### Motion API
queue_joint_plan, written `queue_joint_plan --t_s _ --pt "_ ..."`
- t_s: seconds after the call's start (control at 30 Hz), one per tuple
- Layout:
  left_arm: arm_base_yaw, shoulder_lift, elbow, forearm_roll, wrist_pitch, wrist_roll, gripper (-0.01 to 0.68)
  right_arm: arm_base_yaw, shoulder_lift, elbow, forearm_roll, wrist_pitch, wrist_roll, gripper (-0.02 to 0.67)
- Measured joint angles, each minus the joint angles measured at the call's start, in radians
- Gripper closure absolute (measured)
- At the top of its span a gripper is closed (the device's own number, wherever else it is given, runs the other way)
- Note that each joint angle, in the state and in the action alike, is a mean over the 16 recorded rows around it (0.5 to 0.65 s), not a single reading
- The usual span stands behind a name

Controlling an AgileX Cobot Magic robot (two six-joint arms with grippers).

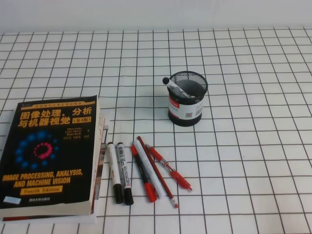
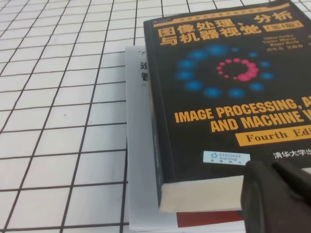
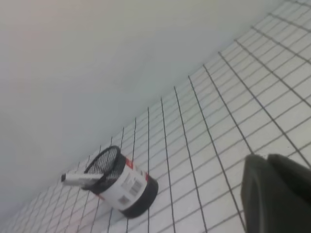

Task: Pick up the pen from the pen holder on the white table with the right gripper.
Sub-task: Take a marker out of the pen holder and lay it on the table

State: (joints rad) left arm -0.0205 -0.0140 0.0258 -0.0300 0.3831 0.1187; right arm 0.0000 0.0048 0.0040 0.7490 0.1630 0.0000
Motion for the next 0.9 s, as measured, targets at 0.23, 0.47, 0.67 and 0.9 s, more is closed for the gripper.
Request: queue_joint_plan --t_s 0.23,0.47,0.67,0.9 --pt "0.000 0.000 0.000 0.000 0.000 0.000 0.677 0.000 0.106 -0.123 -0.051 0.194 -0.021 0.664" --pt "0.000 0.000 0.000 0.000 0.000 0.000 0.677 0.000 0.345 -0.338 -0.112 0.385 -0.105 0.664" --pt "0.000 0.000 0.000 0.000 0.000 0.000 0.677 0.000 0.591 -0.517 -0.122 0.480 -0.232 0.664" --pt "0.000 0.000 0.000 0.000 0.000 0.000 0.677 0.031 0.838 -0.657 -0.073 0.475 -0.393 0.664"
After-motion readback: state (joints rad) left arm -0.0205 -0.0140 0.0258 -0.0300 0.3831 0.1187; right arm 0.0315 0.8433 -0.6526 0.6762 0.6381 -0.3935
